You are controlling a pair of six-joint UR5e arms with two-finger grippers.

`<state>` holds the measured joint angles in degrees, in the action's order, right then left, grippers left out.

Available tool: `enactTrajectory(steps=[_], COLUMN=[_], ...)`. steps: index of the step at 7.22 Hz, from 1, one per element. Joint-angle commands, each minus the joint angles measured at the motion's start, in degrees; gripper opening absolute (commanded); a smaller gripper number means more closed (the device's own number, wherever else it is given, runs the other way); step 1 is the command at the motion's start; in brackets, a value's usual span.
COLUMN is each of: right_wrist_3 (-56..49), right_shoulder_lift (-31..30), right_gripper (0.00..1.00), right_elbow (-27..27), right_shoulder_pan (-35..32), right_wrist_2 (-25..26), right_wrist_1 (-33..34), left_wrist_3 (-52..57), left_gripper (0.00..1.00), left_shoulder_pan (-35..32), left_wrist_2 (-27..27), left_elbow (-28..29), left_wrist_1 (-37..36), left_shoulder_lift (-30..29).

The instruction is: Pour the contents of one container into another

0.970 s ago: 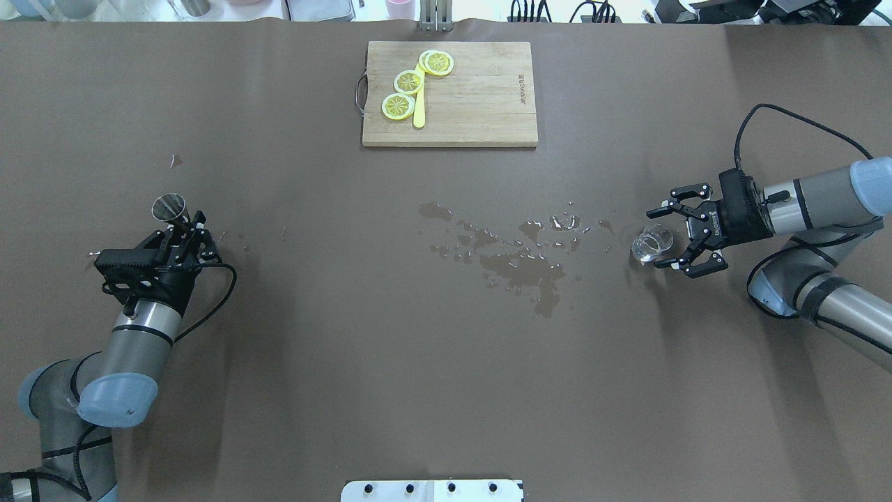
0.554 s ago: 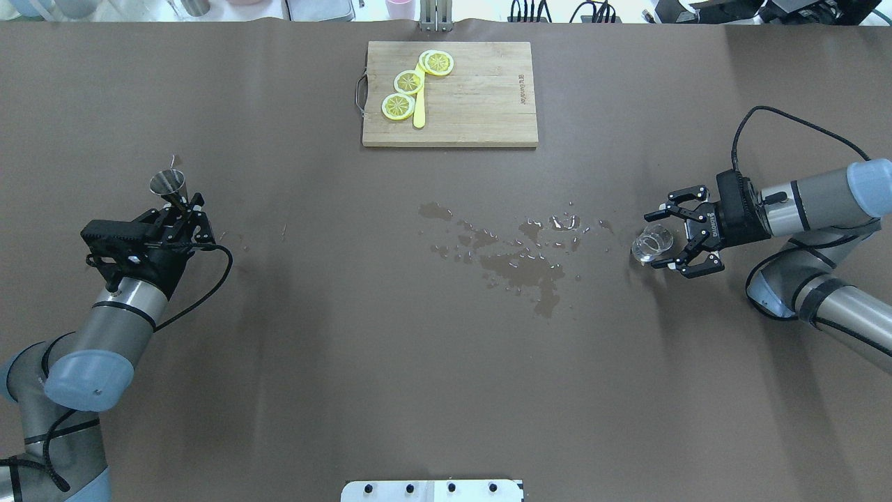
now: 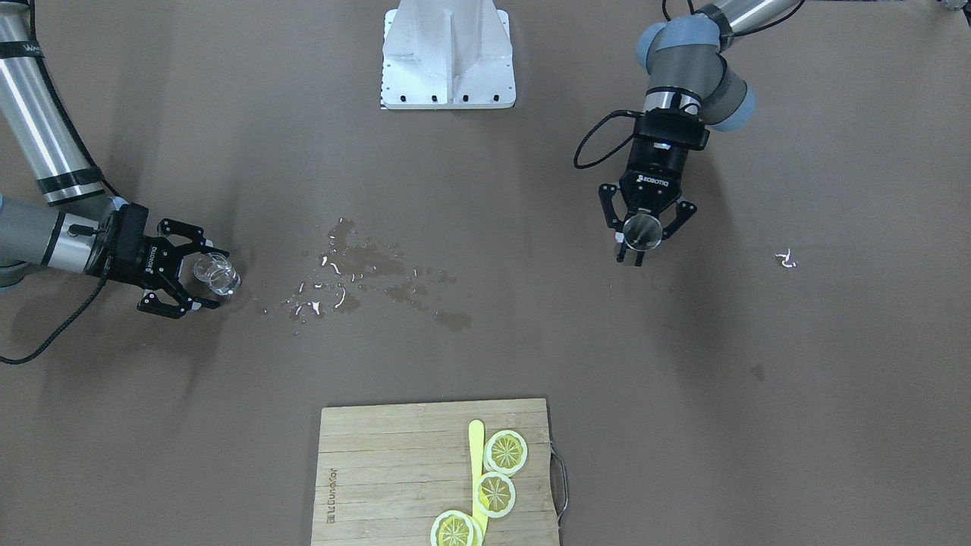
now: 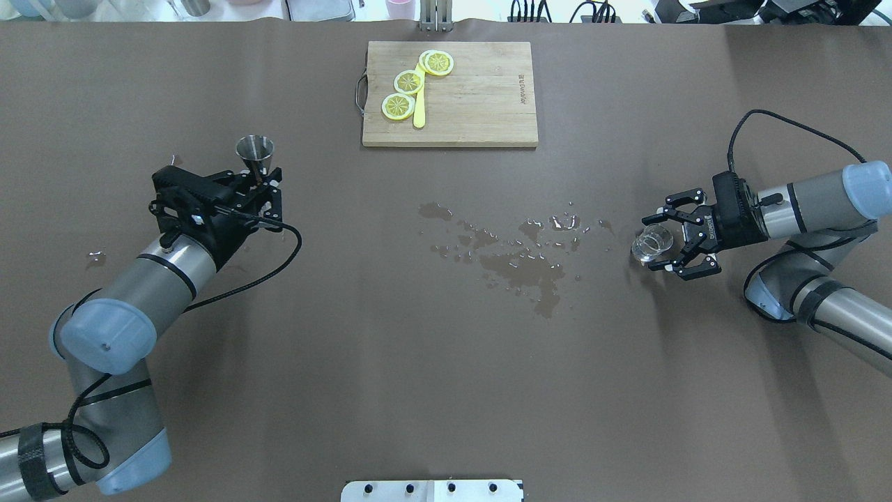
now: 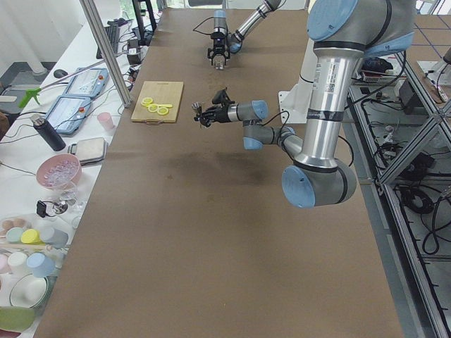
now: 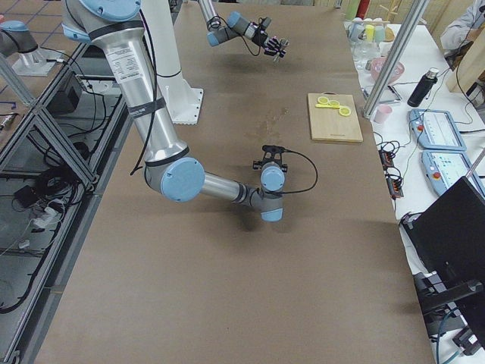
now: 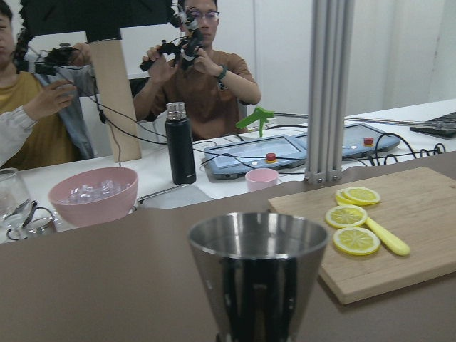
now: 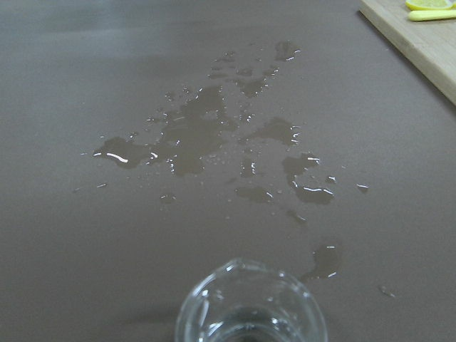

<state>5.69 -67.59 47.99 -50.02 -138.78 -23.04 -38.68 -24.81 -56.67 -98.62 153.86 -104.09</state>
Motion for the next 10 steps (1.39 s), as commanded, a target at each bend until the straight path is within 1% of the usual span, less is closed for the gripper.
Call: enactTrajectory(steps=[1,2,4,5,7,8,9,10], right_wrist_3=[0.5,0.7,0.7,0.7,0.7,0.7,0.7,0.6], right_shoulder_lift=[0.0,0.0,-0.1,-0.2,-0.3,-0.4,-0.7,-0.8], right_gripper=[0.87,0.80,0.61,0.51,0.36,0.28,0.15,0.04], right_elbow=[0.0,0.0,0.0,0.1,0.4,0.9,1.5,2.4], right_shoulder_pan=[0.3,0.3,0.3,0.4,0.3,0.0,-0.2,-0.8], right_wrist_2=[0.0,0.0,0.0,0.0,0.0,0.0,0.0,0.0], right_wrist_1=[0.0,0.0,0.0,0.0,0.0,0.1,0.6,1.3], left_wrist_3=[2.1,3.8,4.3,6.3,8.9,8.9,8.9,8.7], left_gripper=[0.00,0.00,0.00,0.00,0.00,0.00,0.00,0.00], left_shoulder_pan=[0.2,0.5,2.1,3.4,3.5,3.5,3.2,1.8], left_wrist_2=[-10.3,-12.9,-12.9,-12.6,-12.9,-12.4,-9.8,-6.9], left_elbow=[0.1,0.9,4.2,6.5,6.6,6.6,8.2,11.8], left_wrist_1=[0.5,1.7,1.2,1.4,1.8,2.1,1.8,1.6], left_shoulder_lift=[-4.4,-5.1,-10.9,-12.4,-13.1,-14.2,-15.2,-16.7])
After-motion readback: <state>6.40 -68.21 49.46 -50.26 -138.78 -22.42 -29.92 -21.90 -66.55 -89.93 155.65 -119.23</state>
